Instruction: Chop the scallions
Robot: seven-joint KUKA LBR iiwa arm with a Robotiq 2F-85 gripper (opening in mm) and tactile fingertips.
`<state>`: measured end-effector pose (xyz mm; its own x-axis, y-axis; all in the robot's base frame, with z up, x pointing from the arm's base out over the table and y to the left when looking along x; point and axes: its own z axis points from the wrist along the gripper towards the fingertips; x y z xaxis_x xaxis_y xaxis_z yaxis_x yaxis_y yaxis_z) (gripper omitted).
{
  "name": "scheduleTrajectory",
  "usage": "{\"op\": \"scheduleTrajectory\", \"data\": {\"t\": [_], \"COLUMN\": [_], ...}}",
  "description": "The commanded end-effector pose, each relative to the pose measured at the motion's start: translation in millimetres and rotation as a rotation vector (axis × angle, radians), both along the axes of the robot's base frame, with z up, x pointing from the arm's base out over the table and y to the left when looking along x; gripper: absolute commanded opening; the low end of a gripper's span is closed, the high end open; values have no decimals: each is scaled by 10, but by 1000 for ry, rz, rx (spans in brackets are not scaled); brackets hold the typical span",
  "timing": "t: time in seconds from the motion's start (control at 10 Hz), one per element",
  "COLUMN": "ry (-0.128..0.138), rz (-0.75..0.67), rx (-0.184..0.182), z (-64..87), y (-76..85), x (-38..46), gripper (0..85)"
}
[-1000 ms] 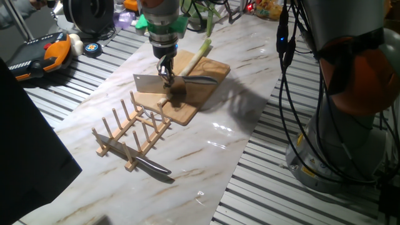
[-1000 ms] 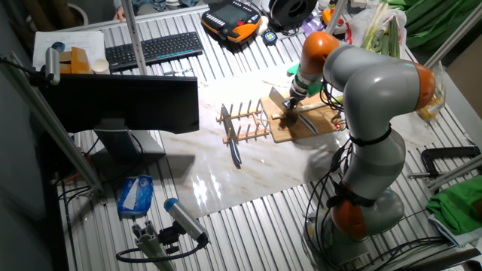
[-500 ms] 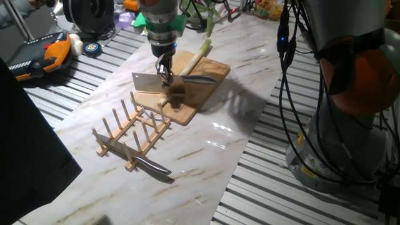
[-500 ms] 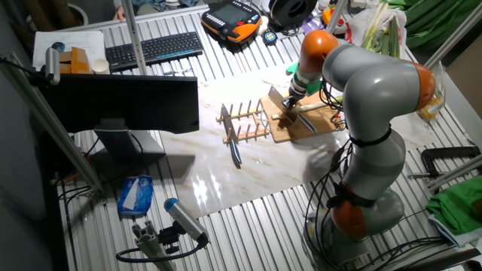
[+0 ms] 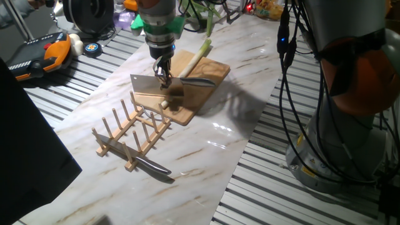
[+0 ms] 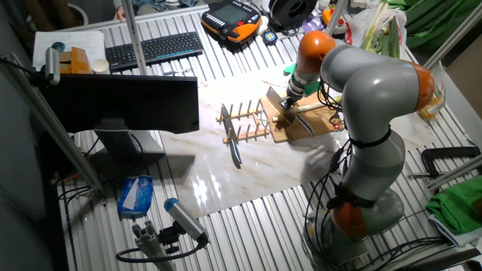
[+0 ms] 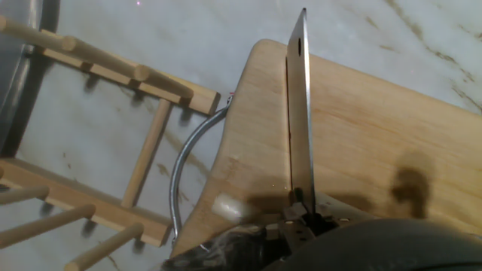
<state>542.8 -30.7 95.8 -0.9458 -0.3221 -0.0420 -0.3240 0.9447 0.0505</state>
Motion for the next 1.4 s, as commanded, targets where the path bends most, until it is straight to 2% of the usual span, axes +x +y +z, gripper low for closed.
{"op": "scheduleTrajectory", "data": {"t": [0.0,0.3,0.8,1.0,1.3], "ry": [0,4,-1,-8,-5], "rz": [3,11,22,17,15], "rx": [-2,-9,-20,-23,-19], "z": [17,137,184,197,176], "y": [-20,-79,-156,-171,-160], "x": [-3,-28,3,-2,6], "gripper": [7,7,7,7,7]}}
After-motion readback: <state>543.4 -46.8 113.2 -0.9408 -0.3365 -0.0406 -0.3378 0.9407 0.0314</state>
